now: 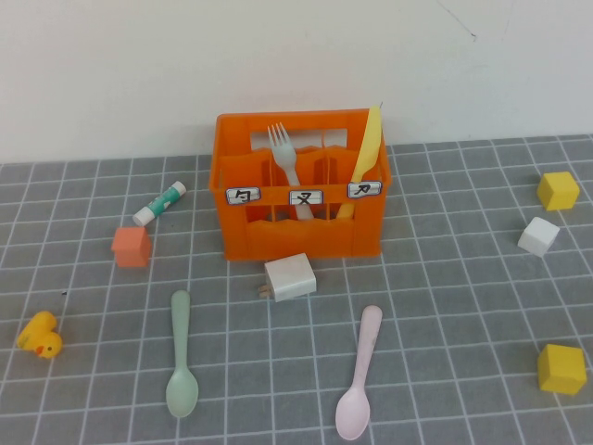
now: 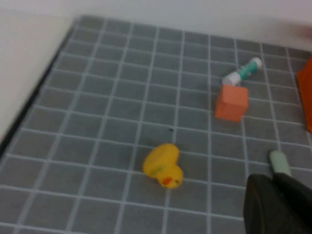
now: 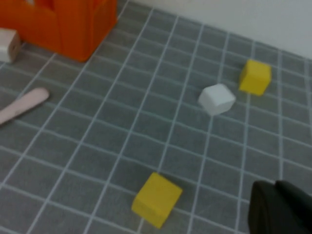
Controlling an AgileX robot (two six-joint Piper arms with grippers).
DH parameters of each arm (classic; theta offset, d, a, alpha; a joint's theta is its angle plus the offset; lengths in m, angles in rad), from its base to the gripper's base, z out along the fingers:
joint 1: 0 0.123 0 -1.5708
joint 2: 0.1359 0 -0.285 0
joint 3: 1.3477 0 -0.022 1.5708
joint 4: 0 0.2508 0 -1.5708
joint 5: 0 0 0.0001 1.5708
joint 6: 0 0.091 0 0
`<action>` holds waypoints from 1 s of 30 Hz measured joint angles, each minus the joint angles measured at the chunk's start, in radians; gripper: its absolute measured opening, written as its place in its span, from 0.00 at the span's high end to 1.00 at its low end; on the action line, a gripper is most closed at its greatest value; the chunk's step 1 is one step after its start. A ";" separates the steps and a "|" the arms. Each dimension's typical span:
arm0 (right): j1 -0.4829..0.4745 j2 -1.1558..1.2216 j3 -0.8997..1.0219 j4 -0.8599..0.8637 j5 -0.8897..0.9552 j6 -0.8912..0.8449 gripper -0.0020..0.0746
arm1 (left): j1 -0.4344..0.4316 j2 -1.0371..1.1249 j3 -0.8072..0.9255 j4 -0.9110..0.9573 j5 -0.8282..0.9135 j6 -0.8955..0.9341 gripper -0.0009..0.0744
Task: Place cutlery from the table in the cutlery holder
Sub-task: Pick up the spoon
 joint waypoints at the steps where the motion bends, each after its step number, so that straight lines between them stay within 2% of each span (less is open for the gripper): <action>1: 0.000 0.034 0.000 0.035 0.004 -0.054 0.98 | 0.000 0.034 0.000 -0.057 -0.009 0.014 0.99; 6: 0.000 0.186 0.000 0.178 0.006 -0.287 0.98 | 0.000 0.220 0.000 -0.399 -0.020 0.247 0.99; 11: 0.000 0.276 0.000 0.338 0.006 -0.450 0.98 | 0.000 0.427 -0.002 -0.727 -0.007 0.649 0.99; 16: 0.000 0.326 0.005 0.458 0.004 -0.564 0.98 | -0.005 0.652 -0.102 -0.889 0.078 0.856 0.99; 20: 0.000 0.333 0.006 0.496 0.018 -0.608 0.98 | -0.075 0.776 -0.234 -0.896 0.113 0.882 0.99; 23: 0.000 0.333 -0.020 0.496 0.074 -0.676 0.98 | -0.175 0.841 -0.339 -0.842 0.112 0.846 0.99; 25: 0.000 0.333 -0.042 0.492 0.103 -0.704 0.98 | -0.237 0.877 -0.399 -0.759 0.111 0.738 0.99; 30: 0.000 0.333 -0.071 0.483 0.154 -0.740 0.98 | -0.376 0.951 -0.517 -0.384 0.185 0.362 0.99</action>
